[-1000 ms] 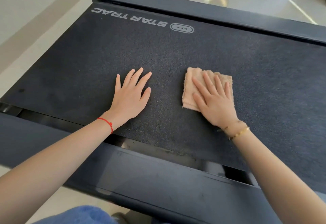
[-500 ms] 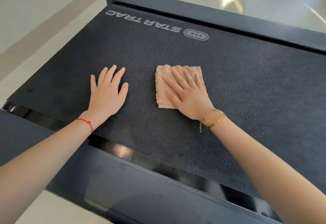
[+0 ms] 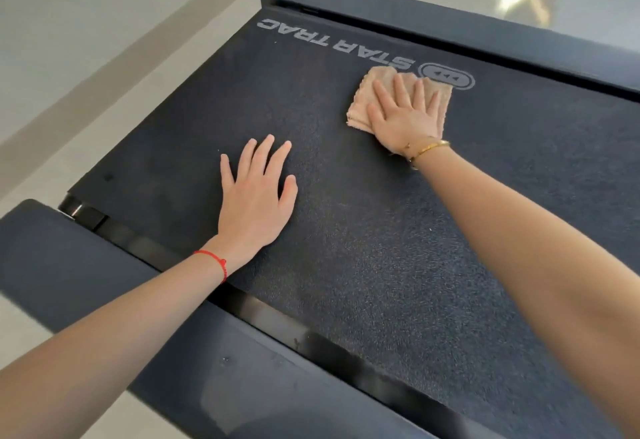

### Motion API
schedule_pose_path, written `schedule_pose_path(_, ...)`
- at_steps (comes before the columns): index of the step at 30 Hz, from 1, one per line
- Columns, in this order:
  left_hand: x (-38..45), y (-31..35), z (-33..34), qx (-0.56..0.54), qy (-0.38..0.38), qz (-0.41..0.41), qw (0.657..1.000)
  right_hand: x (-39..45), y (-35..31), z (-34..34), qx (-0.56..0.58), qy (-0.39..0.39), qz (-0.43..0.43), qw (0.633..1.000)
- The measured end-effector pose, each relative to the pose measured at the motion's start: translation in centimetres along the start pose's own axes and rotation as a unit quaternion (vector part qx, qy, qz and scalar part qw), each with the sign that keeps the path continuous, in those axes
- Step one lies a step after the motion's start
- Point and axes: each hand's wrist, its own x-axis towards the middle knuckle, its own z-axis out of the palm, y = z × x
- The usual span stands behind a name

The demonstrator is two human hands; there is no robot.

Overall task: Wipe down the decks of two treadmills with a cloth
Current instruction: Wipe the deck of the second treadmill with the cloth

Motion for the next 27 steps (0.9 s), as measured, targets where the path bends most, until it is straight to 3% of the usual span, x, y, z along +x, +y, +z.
schedule_pose_path(4, -0.1, -0.1, 0.0, 0.006, 0.004, 0.001, 1.000, -1.0, -4.2, 0.7, -0.014, -0.007, -0.091, 0.996)
schedule_pose_path(7, -0.2, -0.3, 0.1, 0.010, 0.006, 0.003, 1.000, -3.8, -3.8, 1.4, -0.018, 0.016, -0.164, 0.986)
schedule_pose_path(10, -0.1, -0.4, 0.2, 0.016, 0.002, 0.004, 1.000, -3.9, -1.5, 1.1, -0.018, 0.028, -0.156, 0.987)
schedule_pose_path(15, 0.0, -0.3, 0.5, 0.026, 0.000, 0.001, 1.000, 1.8, 0.8, -0.1, -0.023, 0.011, -0.063, 0.998)
schedule_pose_path(20, 0.1, -0.2, 0.6, 0.038, 0.004, -0.001, 0.999, 8.7, -2.3, -1.1, -0.008, -0.012, -0.015, 1.000)
schedule_pose_path(23, 0.1, -0.1, 0.6, 0.037, 0.001, -0.001, 0.999, 11.1, -6.6, -1.0, -0.010, -0.026, -0.043, 0.999)
schedule_pose_path(27, 0.2, -0.2, 0.5, 0.037, 0.006, 0.000, 0.999, 10.7, -13.1, 0.3, -0.032, -0.034, -0.160, 0.986)
